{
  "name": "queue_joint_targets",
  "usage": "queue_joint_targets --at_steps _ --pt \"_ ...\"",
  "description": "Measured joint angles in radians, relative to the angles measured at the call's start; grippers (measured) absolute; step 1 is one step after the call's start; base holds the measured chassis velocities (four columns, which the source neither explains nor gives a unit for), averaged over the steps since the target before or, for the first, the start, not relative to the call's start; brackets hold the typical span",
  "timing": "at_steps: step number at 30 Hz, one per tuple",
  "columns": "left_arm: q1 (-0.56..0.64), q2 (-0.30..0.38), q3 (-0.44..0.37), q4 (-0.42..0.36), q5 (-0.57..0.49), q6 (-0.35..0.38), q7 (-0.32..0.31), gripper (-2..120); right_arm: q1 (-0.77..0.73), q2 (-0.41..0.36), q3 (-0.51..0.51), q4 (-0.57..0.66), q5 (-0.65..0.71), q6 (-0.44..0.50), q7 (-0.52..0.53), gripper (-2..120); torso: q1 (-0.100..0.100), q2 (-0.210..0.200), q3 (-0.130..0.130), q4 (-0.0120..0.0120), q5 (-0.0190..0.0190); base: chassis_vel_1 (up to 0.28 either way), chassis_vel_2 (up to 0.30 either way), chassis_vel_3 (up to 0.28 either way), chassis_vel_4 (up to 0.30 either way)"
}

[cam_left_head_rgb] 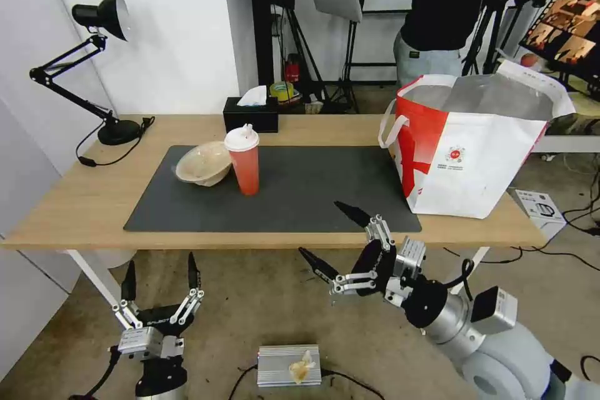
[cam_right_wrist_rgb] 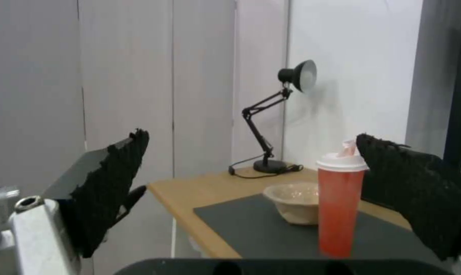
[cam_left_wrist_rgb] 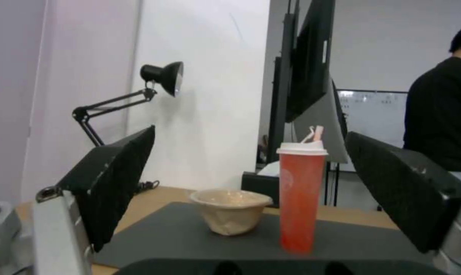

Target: Pick up the trash from the table and place it into the takeout bag.

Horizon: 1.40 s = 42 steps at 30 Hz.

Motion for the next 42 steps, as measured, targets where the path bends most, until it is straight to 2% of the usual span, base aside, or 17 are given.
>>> queue_joint_targets --at_steps 8,11,17,20,25,33,42 --pt "0.006 -0.005 -0.005 -0.001 0.002 0.004 0.002 100 0.211 -0.005 -0.105 -0.081 0.045 -0.024 0.057 100 0.0 0.0 0.0 0.0 0.0 0.0 0.0 0.0 0.0" --pt "0.005 -0.006 -0.007 0.004 0.003 0.007 0.002 100 0.323 0.024 -0.183 -0.143 0.054 -0.033 0.088 100 0.0 0.0 0.0 0.0003 0.0001 0.0 0.0 0.0 0.0" --pt "-0.002 -0.012 -0.01 0.028 0.004 0.007 0.002 100 0.402 0.072 -0.249 -0.215 0.052 -0.039 0.114 100 0.0 0.0 0.0 0.0002 -0.0001 0.0 0.0 0.0 0.0" --pt "0.0 -0.023 -0.01 0.037 0.009 0.007 0.002 100 0.455 0.127 -0.299 -0.281 0.031 -0.047 0.128 100 0.0 0.0 0.0 0.0001 0.0 0.0 0.0 0.0 0.0" --pt "-0.001 -0.026 -0.013 0.039 0.01 0.007 0.002 100 0.478 0.158 -0.325 -0.31 0.016 -0.063 0.146 100 0.0 0.0 0.0 0.0001 -0.0003 0.0 0.0 0.0 0.0" --pt "0.009 -0.039 -0.017 0.023 0.023 0.007 0.002 100 0.498 0.256 -0.374 -0.347 -0.145 -0.162 0.281 100 0.0 0.0 0.0 0.0001 -0.0001 0.0 0.0 0.0 0.0" --pt "0.005 -0.038 -0.019 0.036 0.028 0.009 0.0 100 0.452 0.373 -0.34 -0.362 -0.296 -0.219 0.341 100 0.0 0.0 0.0 0.0001 -0.0002 0.0 0.0 0.0 0.0"
